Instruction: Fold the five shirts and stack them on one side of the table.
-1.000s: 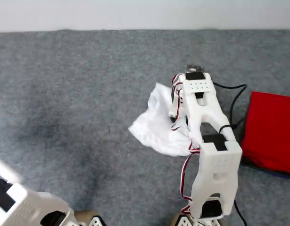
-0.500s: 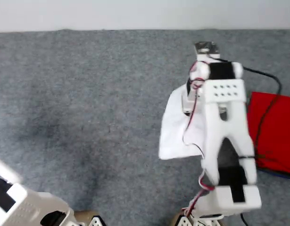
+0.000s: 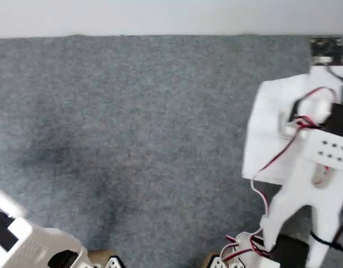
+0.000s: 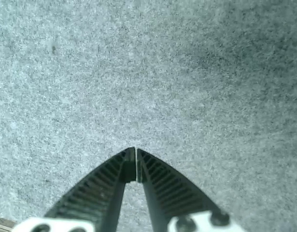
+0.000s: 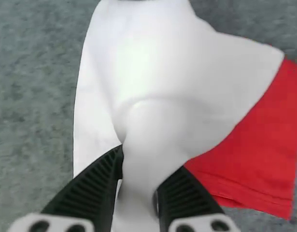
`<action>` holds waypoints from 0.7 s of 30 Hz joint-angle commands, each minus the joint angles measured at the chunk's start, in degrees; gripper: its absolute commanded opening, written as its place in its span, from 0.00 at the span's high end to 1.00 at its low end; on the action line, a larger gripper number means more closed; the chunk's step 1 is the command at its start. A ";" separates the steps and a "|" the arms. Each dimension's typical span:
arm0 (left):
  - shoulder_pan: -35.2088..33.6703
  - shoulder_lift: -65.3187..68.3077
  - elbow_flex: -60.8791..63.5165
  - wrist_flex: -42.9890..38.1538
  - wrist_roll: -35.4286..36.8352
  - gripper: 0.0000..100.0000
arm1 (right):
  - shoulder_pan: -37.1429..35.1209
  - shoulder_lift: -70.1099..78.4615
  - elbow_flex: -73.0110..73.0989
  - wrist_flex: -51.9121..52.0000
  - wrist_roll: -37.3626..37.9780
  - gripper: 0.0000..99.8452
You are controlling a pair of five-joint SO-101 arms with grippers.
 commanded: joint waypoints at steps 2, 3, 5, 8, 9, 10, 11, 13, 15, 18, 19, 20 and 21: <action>0.18 -3.52 -2.15 1.23 -0.70 0.98 | 6.37 -2.59 -1.14 -4.00 3.78 0.99; 0.18 -3.52 -2.15 1.23 -0.70 0.98 | 7.43 -2.51 -1.14 -4.79 4.22 0.99; 0.18 -3.52 -2.15 1.23 -0.70 0.98 | 9.01 -2.07 -0.79 -6.20 4.92 0.99; 0.18 -3.52 -2.15 1.23 -0.70 0.98 | 11.21 -0.04 -0.88 -6.99 5.19 0.99; 0.18 -3.52 -2.15 1.23 -0.70 0.98 | 11.91 0.92 -0.88 -7.08 5.19 0.99; 0.18 -3.52 -2.15 1.23 -0.70 0.98 | 12.53 1.98 -0.88 -7.43 5.19 0.99; 0.18 -3.52 -2.07 1.23 -0.70 0.98 | 13.23 3.12 -0.88 -7.87 5.19 0.99; 0.18 -3.52 -2.07 1.23 -0.70 0.98 | 14.90 5.93 -0.88 -9.54 5.19 0.99; 0.18 -3.52 -2.07 1.23 -0.70 0.98 | 17.10 9.27 -0.88 -12.09 5.19 0.99; 0.09 -3.52 -2.07 1.23 -0.70 0.98 | 19.82 14.64 -0.88 -15.87 7.30 0.95; 0.09 -3.52 -2.07 1.23 -0.70 0.98 | 20.44 16.31 -0.97 -16.66 9.41 0.92; 0.09 -3.52 -1.98 1.32 -0.70 0.98 | 20.88 17.54 -1.14 -17.19 11.34 0.87; 0.09 -3.52 -1.98 1.32 -0.70 0.98 | 21.41 18.42 -1.23 -17.63 12.66 0.82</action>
